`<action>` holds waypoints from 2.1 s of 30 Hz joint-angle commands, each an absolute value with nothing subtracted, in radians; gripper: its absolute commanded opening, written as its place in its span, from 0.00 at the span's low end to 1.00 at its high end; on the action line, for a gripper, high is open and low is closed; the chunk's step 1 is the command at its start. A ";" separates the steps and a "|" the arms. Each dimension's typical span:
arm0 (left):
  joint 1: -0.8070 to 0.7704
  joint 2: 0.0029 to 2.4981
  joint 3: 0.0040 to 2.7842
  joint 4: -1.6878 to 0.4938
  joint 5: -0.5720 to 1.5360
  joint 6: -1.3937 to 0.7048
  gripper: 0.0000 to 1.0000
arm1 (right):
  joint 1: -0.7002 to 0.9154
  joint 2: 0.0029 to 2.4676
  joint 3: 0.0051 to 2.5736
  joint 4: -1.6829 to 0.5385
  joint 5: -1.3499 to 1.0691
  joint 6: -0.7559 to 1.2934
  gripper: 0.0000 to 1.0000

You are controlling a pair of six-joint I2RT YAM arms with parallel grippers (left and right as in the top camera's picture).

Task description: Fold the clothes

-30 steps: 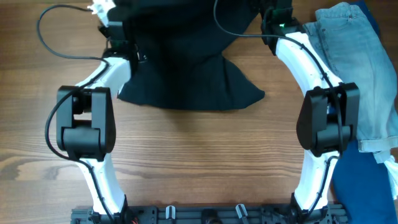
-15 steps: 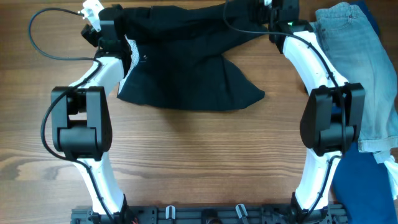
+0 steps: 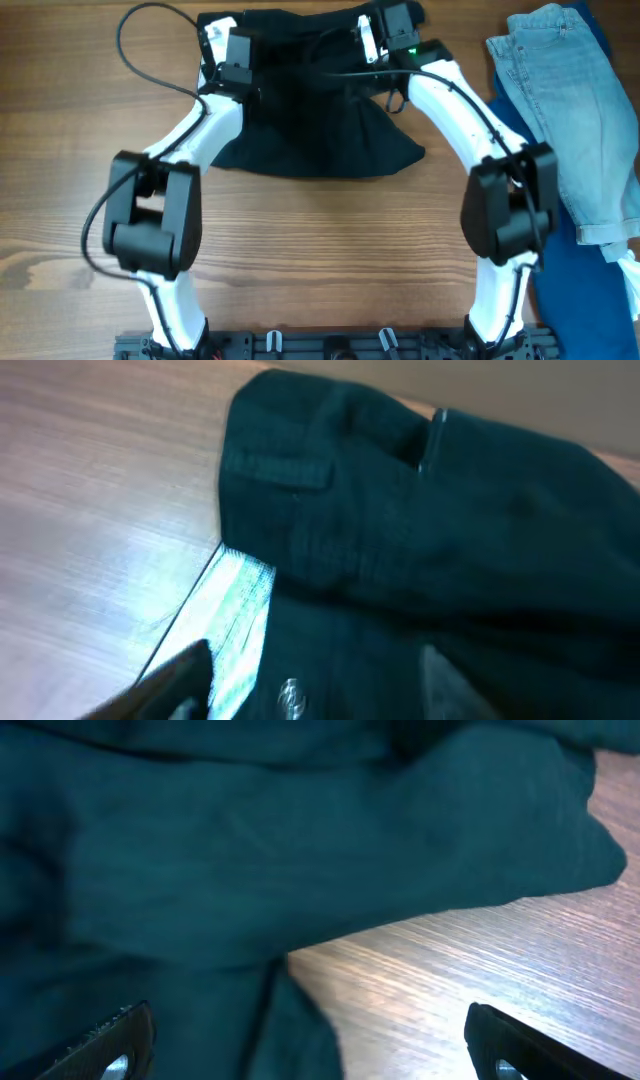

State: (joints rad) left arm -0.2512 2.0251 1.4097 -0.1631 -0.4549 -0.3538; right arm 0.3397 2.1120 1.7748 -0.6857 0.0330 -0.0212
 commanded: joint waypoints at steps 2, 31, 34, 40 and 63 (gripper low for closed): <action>-0.222 1.905 1.417 -0.363 -0.469 -0.380 0.51 | 0.286 1.980 1.779 -0.764 0.024 0.028 1.00; -0.067 1.835 1.300 -0.952 -0.118 -0.537 0.49 | 0.197 1.957 1.777 -1.453 -0.533 0.079 1.00; -0.044 1.843 1.236 -0.886 -0.104 -0.537 0.77 | 0.197 1.958 1.770 -1.453 -0.534 0.078 1.00; -0.035 1.888 1.210 -0.844 -0.067 -0.537 0.90 | 0.197 1.958 1.618 -1.401 -0.623 0.062 1.00; -0.035 1.893 1.210 -0.766 0.019 -0.536 0.96 | 0.117 2.046 1.399 -1.051 -0.704 0.299 1.00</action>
State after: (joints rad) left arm -0.0372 1.8816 1.2160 -0.7689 0.0059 -0.5331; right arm 0.1425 2.0235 1.4067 -1.0454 -0.6884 0.2386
